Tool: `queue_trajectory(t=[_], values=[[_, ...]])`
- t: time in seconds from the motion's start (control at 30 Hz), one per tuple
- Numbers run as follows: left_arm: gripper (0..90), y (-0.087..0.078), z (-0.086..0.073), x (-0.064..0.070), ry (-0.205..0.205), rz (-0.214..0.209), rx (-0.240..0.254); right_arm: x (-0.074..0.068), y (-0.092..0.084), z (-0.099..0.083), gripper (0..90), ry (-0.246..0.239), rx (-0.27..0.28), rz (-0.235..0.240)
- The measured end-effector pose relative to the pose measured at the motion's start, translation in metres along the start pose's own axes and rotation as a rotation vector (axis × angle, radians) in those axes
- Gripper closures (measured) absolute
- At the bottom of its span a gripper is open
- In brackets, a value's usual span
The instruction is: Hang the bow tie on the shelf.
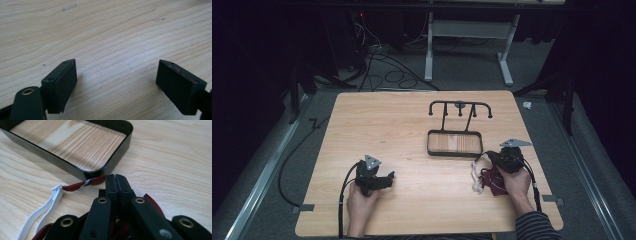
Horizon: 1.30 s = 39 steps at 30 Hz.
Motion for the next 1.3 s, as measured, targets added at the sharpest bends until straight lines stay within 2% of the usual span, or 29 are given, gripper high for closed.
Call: queue_trajectory(t=[0.23, 0.6, 0.8, 1.03, 1.3], values=[[17.5, 0.000, 0.000, 0.000, 0.000, 0.000, -0.001, -0.005, -0.019, 0.008, 90.0, -0.024, 0.053, 0.010], [17.5, 0.000, 0.000, 0.000, 0.000, 0.000, -0.001, -0.011, -0.045, 0.015, 90.0, -0.055, 0.107, 0.021], [17.5, 0.000, 0.000, 0.000, 0.000, 0.000, -0.001, -0.017, -0.056, 0.023, 90.0, -0.073, 0.140, 0.028], [17.5, 0.000, 0.000, 0.000, 0.000, 0.000, 0.000, -0.026, -0.067, 0.035, 90.0, -0.117, 0.184, 0.041], [17.5, 0.000, 0.000, 0.000, 0.000, 0.000, -0.001, -0.037, -0.075, 0.046, 90.0, -0.145, 0.210, 0.063]])
Point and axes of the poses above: each handheld gripper's, and its own axes: y roughly forward along the jaws, z roughly out of its top, x roughly to its right, the point moved 3 cm from there along y, roughly forward along the jaws, and after that the axes turned 9 degrees about x, right-handed, at the moved point
